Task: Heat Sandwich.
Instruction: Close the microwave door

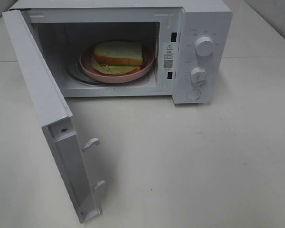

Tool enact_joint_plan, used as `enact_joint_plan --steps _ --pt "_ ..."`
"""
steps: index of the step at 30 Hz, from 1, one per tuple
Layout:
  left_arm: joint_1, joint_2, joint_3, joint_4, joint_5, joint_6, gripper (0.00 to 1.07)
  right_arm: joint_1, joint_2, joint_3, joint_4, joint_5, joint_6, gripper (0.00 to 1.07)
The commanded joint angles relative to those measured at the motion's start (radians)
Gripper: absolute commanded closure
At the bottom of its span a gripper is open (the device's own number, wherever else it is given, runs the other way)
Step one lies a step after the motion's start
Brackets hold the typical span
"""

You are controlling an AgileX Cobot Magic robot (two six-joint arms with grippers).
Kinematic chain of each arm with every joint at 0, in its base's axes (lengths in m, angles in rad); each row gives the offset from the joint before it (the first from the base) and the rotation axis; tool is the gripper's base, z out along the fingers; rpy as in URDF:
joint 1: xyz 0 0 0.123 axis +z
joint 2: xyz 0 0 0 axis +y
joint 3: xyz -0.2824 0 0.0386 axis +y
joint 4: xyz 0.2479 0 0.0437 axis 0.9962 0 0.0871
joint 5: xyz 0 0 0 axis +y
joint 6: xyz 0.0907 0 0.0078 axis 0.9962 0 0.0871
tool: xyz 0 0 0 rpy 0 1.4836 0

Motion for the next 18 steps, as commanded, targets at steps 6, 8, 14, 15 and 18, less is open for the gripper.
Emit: enact_joint_plan --steps 6,8,14,15,18 --pt "0.002 -0.017 0.001 -0.001 -0.006 0.0 0.09 -0.182 -0.084 0.002 0.001 -0.005 -0.012 0.32" --pt "0.002 -0.017 0.001 -0.001 -0.006 0.0 0.09 -0.265 -0.119 0.002 0.001 -0.022 -0.041 0.32" --pt "0.002 -0.017 0.001 -0.001 -0.006 0.0 0.09 -0.392 -0.19 0.016 0.007 -0.081 -0.043 0.32" --pt "0.002 -0.017 0.001 -0.001 -0.006 0.0 0.09 -0.392 -0.19 0.016 0.007 -0.081 -0.043 0.32" --pt "0.002 -0.017 0.001 -0.001 -0.006 0.0 0.09 -0.449 -0.253 0.097 0.05 -0.126 -0.041 0.32"
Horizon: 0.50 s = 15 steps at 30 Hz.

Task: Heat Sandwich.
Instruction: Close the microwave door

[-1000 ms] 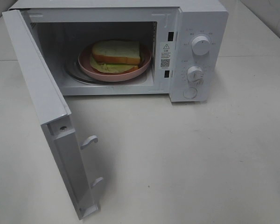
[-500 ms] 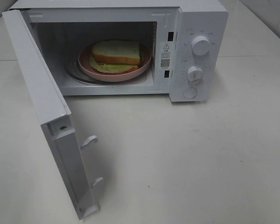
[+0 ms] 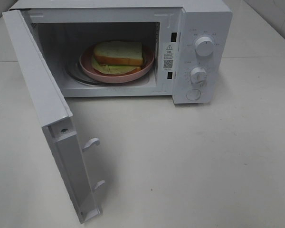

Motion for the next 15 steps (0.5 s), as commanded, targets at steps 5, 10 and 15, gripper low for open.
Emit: enact_joint_plan --steps 5,10,15 --pt "0.002 -0.017 0.001 -0.001 -0.006 0.0 0.09 -0.119 -0.116 0.128 0.058 -0.077 -0.005 0.32" --pt "0.002 -0.017 0.001 -0.001 -0.006 0.0 0.09 -0.156 -0.189 0.168 0.07 -0.112 -0.012 0.32" --pt "0.002 -0.017 0.001 -0.001 -0.006 0.0 0.09 -0.193 -0.259 0.168 0.08 -0.111 -0.023 0.32"
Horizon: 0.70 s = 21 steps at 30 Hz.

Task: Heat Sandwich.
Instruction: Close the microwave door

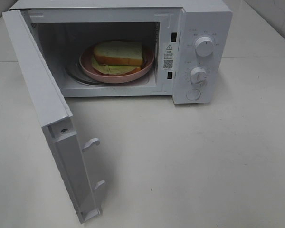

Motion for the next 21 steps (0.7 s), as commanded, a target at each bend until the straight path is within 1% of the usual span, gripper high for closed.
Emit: enact_joint_plan --steps 1,3,21 --pt "0.002 -0.017 0.001 -0.001 -0.006 0.0 0.09 -0.027 -0.05 0.003 0.008 -0.011 -0.014 0.32" --pt "0.002 -0.017 0.001 -0.001 -0.006 0.0 0.09 -0.028 -0.072 0.003 0.014 -0.01 -0.017 0.32" --pt "0.002 -0.017 0.001 -0.001 -0.006 0.0 0.09 -0.028 -0.072 0.003 0.014 -0.01 -0.017 0.32"
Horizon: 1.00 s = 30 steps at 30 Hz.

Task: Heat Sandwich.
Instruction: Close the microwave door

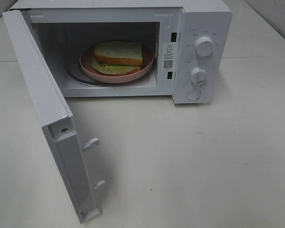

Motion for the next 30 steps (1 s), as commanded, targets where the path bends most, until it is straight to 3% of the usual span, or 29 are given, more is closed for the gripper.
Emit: enact_joint_plan --steps 1,30 --pt "0.002 -0.017 0.001 -0.001 -0.006 0.0 0.09 -0.005 -0.029 0.003 0.0 -0.009 -0.016 0.32" --pt "0.002 -0.017 0.001 -0.014 -0.006 -0.002 0.09 -0.005 -0.029 0.003 0.0 -0.009 -0.016 0.32"
